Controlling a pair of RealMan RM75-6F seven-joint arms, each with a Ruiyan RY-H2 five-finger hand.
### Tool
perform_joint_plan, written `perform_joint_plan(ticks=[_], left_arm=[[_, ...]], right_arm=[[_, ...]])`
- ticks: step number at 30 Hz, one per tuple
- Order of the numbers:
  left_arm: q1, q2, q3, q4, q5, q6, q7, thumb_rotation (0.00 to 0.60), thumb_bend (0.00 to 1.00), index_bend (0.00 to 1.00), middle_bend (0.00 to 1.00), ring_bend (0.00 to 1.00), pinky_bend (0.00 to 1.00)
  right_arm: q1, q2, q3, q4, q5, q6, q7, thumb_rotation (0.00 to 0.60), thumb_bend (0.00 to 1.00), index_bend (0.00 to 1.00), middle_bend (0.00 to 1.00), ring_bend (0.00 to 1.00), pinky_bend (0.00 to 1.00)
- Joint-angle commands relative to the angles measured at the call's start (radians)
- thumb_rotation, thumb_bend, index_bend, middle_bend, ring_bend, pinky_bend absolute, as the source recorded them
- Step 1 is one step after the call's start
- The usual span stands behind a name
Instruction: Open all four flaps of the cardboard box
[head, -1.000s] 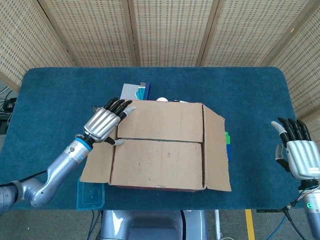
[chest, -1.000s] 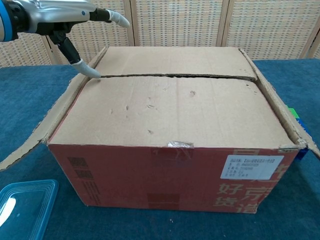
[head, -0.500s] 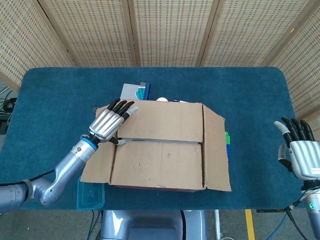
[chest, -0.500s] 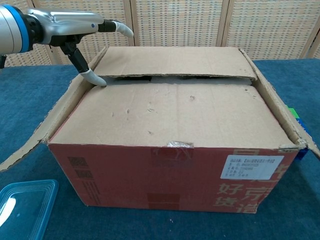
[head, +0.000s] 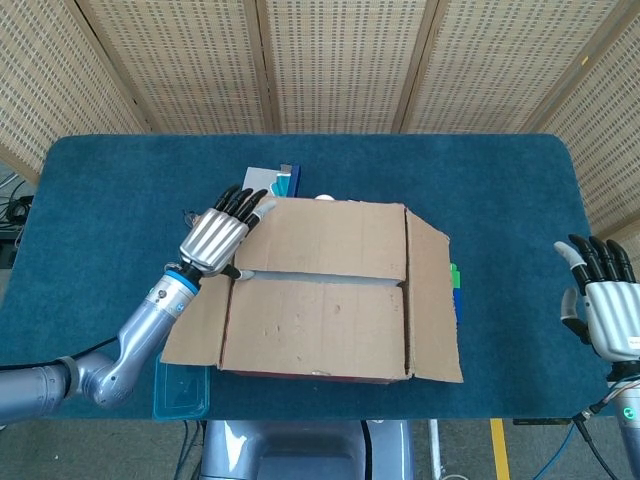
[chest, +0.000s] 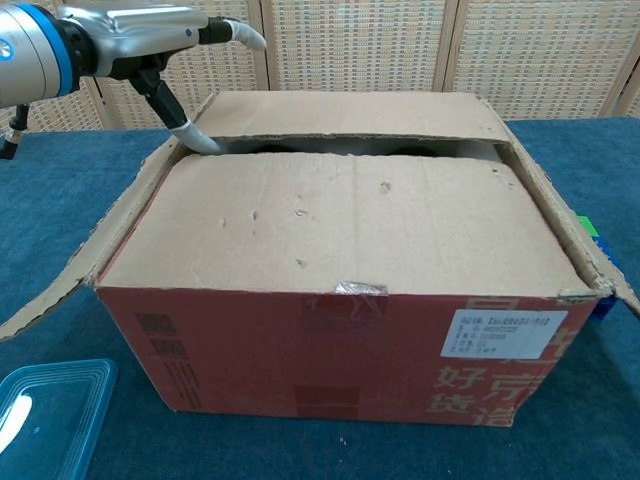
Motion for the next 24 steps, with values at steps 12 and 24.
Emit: perform_joint_plan(ticks=[12,24], left_arm=[[0.052,0.059,-0.048,-0.013,0.134,0.123,-0.082,0.495,0.11,0.06,0.0,0.0,0.0],[-0.011,0.02,-0.129,0.138,0.126,0.101,-0.101,0.495,0.11,0.06,0.0,0.0,0.0]], right_arm=[[0.003,-0.002,0.002,0.001,-0.004,-0.004,0.003,0.6,0.78,0.13,0.09,0.0,0.0],[-0.002,0.005,0.003,-0.006,-0.005,0.002,0.001,0.6,0.78,0.13,0.09,0.0,0.0]])
